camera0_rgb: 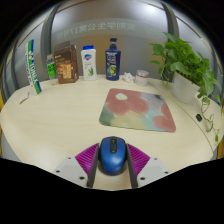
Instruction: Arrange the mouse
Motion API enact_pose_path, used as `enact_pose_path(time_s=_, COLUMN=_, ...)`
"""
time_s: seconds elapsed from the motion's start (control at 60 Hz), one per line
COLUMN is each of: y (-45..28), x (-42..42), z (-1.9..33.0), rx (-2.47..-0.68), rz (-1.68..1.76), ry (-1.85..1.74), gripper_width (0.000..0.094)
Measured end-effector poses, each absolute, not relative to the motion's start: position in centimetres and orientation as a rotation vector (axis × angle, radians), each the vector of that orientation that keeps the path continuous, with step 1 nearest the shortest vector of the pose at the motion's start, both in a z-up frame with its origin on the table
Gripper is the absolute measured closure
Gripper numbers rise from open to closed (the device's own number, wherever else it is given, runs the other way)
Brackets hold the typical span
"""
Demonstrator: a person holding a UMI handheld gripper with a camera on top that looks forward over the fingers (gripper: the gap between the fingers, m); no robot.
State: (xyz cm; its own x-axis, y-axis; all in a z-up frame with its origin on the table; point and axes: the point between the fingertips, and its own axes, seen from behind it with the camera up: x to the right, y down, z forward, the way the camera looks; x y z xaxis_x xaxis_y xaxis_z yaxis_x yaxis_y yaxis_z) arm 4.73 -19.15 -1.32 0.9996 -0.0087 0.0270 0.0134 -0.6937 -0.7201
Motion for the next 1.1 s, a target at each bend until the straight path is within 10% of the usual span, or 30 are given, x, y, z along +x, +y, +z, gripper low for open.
enact_pose_path(time_s=0.217, y=-19.0, x=4.5, z=0.1, rx=-2.352, rz=-0.034, ry=-0.052, gripper_width=0.0565)
enact_pose_path(time_s=0.533, y=-8.7, x=7.6, z=17.5, rx=-2.046, rz=-0.021, ry=-0.005, gripper_width=0.0568)
enact_pose_path(time_s=0.85, y=-0.9, x=14.5, z=2.5, rx=-2.272, rz=-0.016, ry=0.046, gripper_width=0.0569)
enact_pose_path(time_s=1.1, y=-1.1, x=14.5, z=-0.9, rx=-2.337, rz=0.024, ry=0.026, gripper_width=0.0448)
